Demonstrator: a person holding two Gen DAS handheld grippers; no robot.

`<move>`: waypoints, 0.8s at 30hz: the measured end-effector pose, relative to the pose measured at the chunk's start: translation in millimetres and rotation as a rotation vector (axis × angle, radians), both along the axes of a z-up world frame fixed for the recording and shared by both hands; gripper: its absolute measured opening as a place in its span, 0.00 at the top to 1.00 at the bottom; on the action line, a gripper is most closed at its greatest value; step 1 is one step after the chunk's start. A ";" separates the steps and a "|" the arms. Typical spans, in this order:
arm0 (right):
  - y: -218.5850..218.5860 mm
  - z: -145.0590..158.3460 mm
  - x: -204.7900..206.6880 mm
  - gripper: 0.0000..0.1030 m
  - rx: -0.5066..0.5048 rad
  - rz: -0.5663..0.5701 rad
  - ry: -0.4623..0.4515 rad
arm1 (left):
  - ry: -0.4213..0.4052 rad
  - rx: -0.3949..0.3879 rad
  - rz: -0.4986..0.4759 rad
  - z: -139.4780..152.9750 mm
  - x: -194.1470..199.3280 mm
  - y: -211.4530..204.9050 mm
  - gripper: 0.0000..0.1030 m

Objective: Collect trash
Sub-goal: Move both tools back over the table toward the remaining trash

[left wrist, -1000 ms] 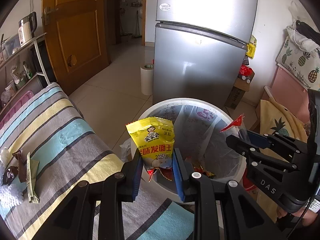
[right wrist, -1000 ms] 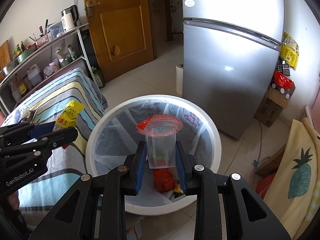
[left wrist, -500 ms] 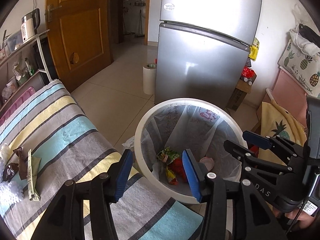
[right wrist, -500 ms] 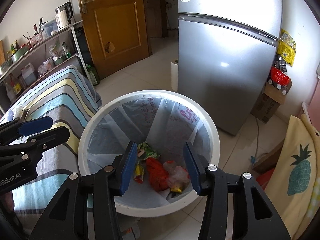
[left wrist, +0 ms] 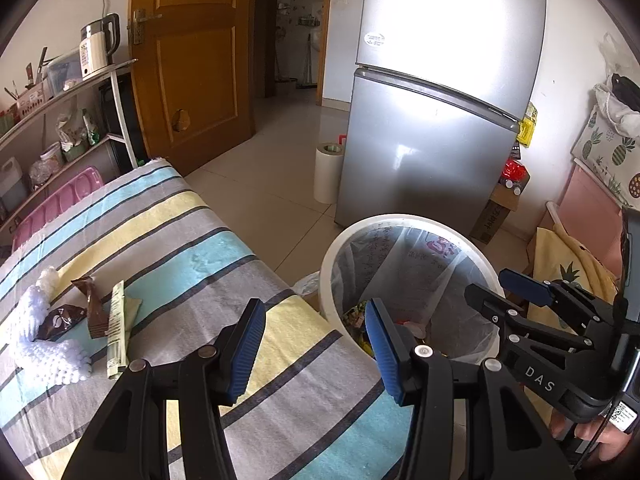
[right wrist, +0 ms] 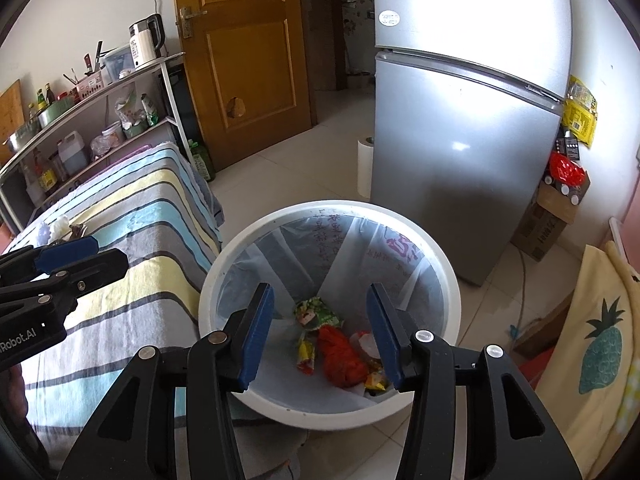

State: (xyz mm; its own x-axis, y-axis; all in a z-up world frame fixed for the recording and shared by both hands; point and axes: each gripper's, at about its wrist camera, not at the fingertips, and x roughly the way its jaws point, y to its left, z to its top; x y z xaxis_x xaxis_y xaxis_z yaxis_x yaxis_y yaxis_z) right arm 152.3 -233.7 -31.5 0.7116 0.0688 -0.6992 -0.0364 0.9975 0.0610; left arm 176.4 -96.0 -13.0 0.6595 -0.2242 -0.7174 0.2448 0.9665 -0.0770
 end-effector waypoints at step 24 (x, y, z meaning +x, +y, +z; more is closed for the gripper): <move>113.8 17.7 -0.7 0.51 0.017 0.218 -0.044 | -0.046 0.008 0.237 12.2 -47.0 137.9 0.43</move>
